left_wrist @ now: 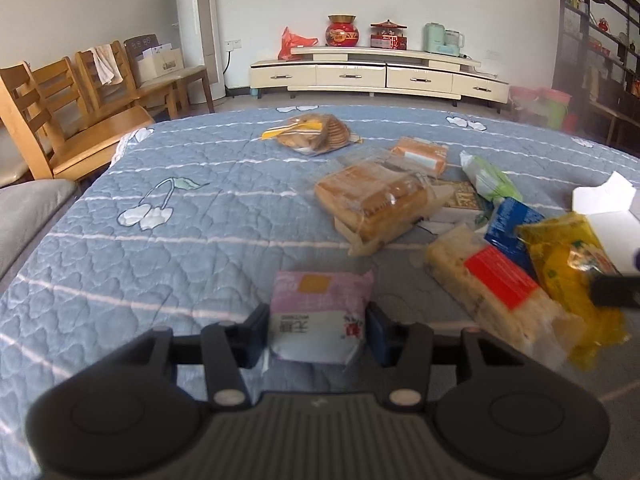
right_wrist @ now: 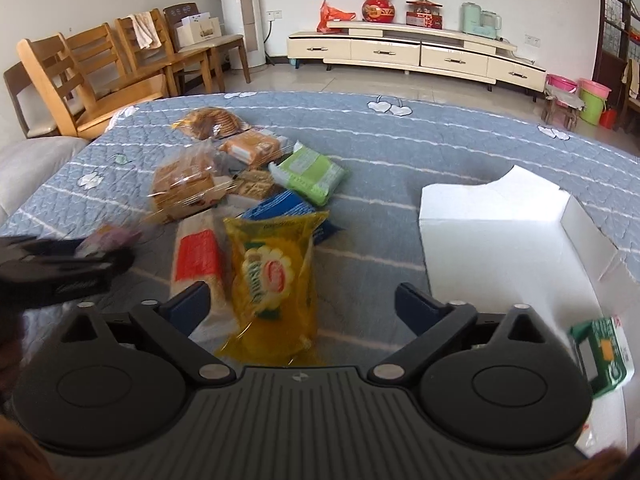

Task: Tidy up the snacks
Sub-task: 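Grasp the yellow bread bag with the right tool while the left tool grasps the pink pack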

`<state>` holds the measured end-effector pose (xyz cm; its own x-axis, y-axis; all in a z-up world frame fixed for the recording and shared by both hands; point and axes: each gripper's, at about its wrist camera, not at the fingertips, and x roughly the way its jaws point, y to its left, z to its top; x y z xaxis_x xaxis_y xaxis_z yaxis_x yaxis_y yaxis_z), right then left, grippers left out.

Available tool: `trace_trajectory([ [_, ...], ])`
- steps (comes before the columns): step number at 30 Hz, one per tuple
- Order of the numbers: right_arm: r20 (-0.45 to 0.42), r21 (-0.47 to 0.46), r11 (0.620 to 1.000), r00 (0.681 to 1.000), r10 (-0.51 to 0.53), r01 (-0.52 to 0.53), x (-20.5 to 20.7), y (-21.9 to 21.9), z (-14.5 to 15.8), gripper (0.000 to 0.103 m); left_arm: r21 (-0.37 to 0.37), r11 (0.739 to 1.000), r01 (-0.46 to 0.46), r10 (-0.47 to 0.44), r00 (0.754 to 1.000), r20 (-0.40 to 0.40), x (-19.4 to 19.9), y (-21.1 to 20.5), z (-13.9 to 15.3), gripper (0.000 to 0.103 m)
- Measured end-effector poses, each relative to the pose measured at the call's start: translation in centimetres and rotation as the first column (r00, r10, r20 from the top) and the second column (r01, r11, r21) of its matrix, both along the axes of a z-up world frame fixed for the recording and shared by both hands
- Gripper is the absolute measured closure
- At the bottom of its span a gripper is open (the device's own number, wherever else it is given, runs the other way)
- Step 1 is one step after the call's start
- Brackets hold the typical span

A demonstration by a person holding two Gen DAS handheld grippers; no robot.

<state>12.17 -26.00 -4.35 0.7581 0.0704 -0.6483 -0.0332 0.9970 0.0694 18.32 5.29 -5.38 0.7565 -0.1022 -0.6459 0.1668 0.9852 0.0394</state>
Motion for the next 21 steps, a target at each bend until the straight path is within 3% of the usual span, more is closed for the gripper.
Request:
trace_trajectory([
  [4,-0.017,0.057,0.998,0.999,-0.039,0.04,1.3,-1.5,-0.5,0.001,-0.021,1.0,-0.01,0.01,1.0,0.003,-1.7,-0.2,0.3,0.054],
  [9,-0.061,0.069,0.997,0.998,0.035,-0.031,2.6,-0.6,-1.1,0.008,-0.027,1.0,-0.001,0.002,1.0,0.011,-3.4,-1.4,0.6,0.053],
  [10,-0.074,0.052,0.997,0.996,0.052,-0.048,2.6,-0.1,-1.3,0.012,-0.034,0.999,-0.004,0.004,1.0,0.013,-3.7,-1.6,0.8,0.053],
  [12,-0.093,0.001,0.999,0.995,0.046,-0.047,2.9,0.8,-1.9,0.038,-0.039,0.999,-0.011,0.012,1.0,0.021,-4.2,-1.8,1.1,0.053],
  [13,-0.1,0.007,0.999,0.994,0.041,-0.04,3.1,0.8,-2.2,0.041,-0.041,0.999,-0.015,0.016,1.0,0.024,-4.5,-1.8,1.3,0.053],
  [14,-0.087,0.016,0.999,0.996,0.032,-0.031,2.9,0.8,-2.2,0.053,-0.046,0.999,-0.022,0.023,0.999,0.026,-4.7,-1.8,1.5,0.053],
  [21,-0.024,0.006,1.0,1.0,0.017,-0.017,-0.1,0.5,-0.3,0.058,-0.055,0.997,-0.061,0.063,0.997,0.041,-5.7,-1.9,2.7,0.054],
])
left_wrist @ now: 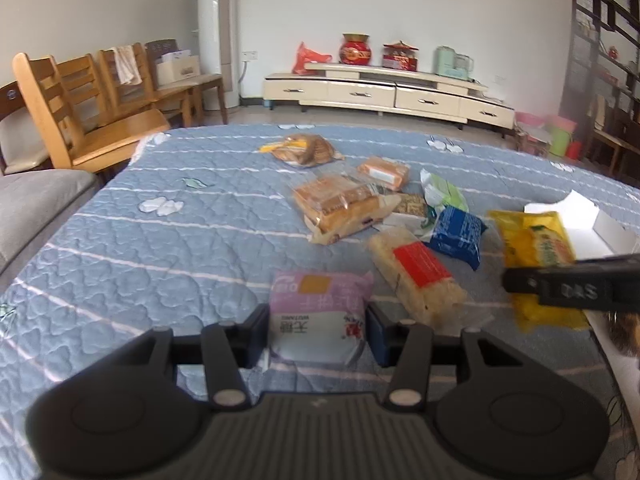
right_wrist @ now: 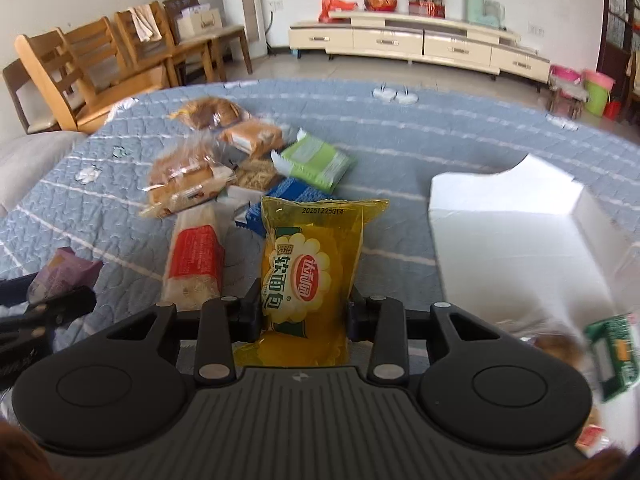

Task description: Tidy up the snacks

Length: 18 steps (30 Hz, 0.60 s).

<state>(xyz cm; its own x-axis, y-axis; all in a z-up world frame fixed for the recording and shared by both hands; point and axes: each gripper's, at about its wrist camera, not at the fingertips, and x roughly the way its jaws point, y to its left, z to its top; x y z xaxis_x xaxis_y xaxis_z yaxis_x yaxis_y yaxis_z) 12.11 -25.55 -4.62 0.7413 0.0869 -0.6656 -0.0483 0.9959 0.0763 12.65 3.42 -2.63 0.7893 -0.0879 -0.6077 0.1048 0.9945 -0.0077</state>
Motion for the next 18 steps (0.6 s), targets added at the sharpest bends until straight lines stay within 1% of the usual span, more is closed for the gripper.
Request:
trace_trajectory([
  [3,0.012,-0.018,1.0,1.0,0.008,-0.008,-1.7,-0.2,1.1,0.058,-0.009,1.0,-0.014,0.014,1.0,0.01,-0.5,0.0,0.8,0.054],
  [7,0.022,0.004,1.0,1.0,0.014,-0.014,-4.2,-0.5,2.3,0.058,-0.008,1.0,-0.014,0.014,0.999,0.029,-1.7,-0.4,1.7,0.053],
  [12,0.041,-0.002,1.0,0.999,0.023,-0.023,-7.1,-0.6,3.4,0.058,-0.006,1.0,-0.01,0.01,0.999,0.049,-3.2,-1.2,2.7,0.054],
  [18,0.054,-0.007,1.0,0.998,0.027,-0.027,-9.5,-1.2,4.2,0.058,-0.01,1.0,-0.007,0.008,0.997,0.072,-4.9,-1.9,3.8,0.053],
])
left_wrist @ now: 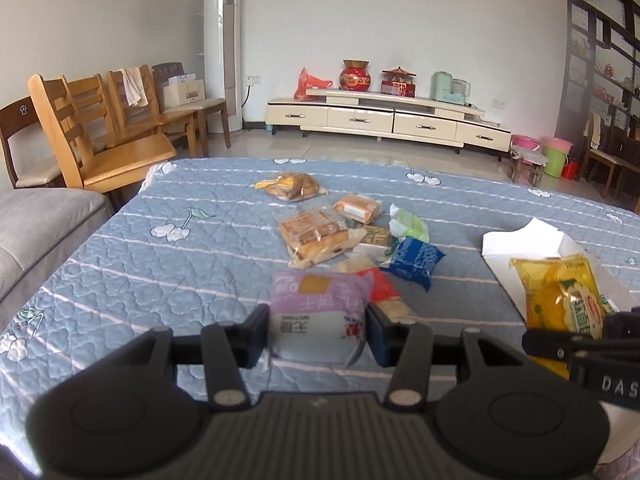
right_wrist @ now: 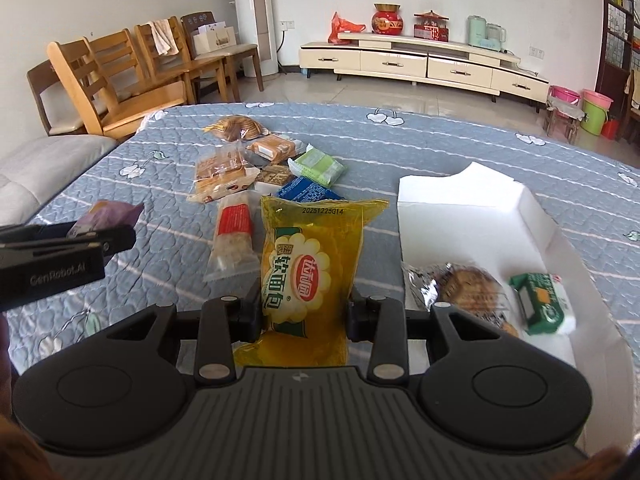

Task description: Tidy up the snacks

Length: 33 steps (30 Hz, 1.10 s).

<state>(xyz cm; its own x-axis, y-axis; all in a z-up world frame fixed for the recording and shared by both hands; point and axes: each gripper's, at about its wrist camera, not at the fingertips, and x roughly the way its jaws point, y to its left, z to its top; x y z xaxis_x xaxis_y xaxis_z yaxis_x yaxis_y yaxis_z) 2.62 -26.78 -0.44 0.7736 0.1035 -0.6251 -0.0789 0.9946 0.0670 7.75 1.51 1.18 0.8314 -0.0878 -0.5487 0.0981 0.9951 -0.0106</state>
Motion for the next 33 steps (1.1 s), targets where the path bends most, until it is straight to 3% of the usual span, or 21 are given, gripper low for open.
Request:
trace_trajectory([
  [11,0.022,-0.004,1.0,1.0,-0.008,0.008,-2.0,-1.3,0.9,0.058,-0.016,1.0,0.011,-0.011,1.0,0.015,-2.1,-1.3,1.1,0.053],
  [33,0.045,-0.022,0.998,0.997,-0.06,0.061,-5.0,-3.6,1.1,0.058,-0.008,0.993,0.119,-0.119,0.993,0.024,-4.6,-5.4,1.6,0.053],
])
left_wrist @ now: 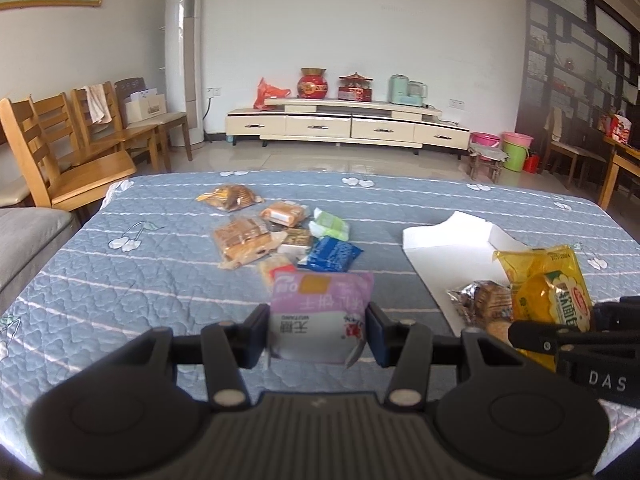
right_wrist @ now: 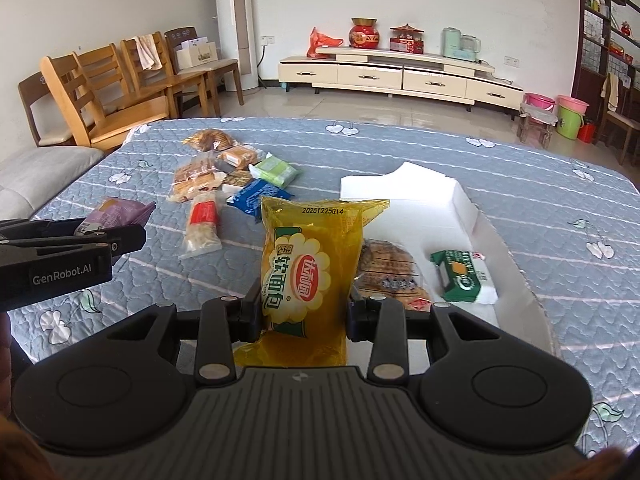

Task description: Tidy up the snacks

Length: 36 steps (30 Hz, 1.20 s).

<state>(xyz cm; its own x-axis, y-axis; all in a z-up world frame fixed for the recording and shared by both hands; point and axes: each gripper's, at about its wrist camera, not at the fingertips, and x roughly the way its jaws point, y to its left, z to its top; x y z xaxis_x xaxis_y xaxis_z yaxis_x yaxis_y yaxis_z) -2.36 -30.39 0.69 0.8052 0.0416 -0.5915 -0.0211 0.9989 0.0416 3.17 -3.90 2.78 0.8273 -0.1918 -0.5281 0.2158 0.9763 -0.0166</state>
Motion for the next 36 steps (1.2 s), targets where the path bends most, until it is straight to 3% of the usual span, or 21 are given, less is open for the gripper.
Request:
trace_trajectory([
  [36,0.033,-0.019,0.997,0.996,-0.081,0.081,-2.4,-2.1,0.6,0.058,0.017,0.985,0.17,-0.17,0.985,0.011,-2.7,-6.5,-0.3,0.053],
])
